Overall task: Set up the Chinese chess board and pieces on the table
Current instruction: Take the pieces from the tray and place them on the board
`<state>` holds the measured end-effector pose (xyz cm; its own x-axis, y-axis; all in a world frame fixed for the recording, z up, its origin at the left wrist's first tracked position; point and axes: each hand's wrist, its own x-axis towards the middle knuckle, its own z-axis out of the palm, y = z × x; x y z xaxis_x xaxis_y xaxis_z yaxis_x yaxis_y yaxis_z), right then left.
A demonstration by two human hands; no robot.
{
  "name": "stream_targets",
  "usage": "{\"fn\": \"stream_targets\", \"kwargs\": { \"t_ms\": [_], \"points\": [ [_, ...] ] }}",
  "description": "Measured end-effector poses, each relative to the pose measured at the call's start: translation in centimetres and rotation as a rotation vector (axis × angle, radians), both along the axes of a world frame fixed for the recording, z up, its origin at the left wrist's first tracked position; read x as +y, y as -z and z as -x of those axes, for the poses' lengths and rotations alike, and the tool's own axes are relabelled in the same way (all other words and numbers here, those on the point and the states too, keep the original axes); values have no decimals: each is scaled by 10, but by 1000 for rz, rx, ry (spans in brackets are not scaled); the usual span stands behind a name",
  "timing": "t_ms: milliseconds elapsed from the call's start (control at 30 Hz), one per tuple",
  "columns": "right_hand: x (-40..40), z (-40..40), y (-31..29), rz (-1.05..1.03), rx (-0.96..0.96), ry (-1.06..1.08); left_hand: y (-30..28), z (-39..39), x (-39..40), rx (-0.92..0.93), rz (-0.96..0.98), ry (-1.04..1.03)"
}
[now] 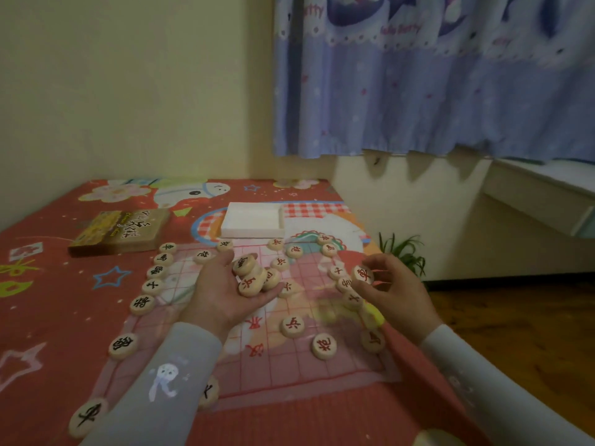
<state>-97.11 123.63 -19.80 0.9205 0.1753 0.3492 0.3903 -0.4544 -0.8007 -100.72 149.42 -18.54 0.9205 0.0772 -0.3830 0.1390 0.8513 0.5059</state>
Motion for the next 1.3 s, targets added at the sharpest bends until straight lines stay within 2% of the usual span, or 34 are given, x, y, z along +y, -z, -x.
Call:
{"fn": "stream_targets", "kwargs": {
  "t_ms": [167,267,567,800,1033,1300],
  "points": [
    [-43,34,31,94,32,98,0,-3,-23,13,-8,43],
    [-57,49,46,139,43,87,4,-8,-30,23,-3,73],
    [-63,73,63,248,-3,127,8,-7,-52,23,9,166],
    [-58,80,57,425,28,26,10,-3,-56,11,8,195],
    [-44,59,33,311,-49,54,8,-1,-57,12,6,198],
    [20,31,3,251,-179,-147,0,8,-61,43,-78,184]
  ]
}}
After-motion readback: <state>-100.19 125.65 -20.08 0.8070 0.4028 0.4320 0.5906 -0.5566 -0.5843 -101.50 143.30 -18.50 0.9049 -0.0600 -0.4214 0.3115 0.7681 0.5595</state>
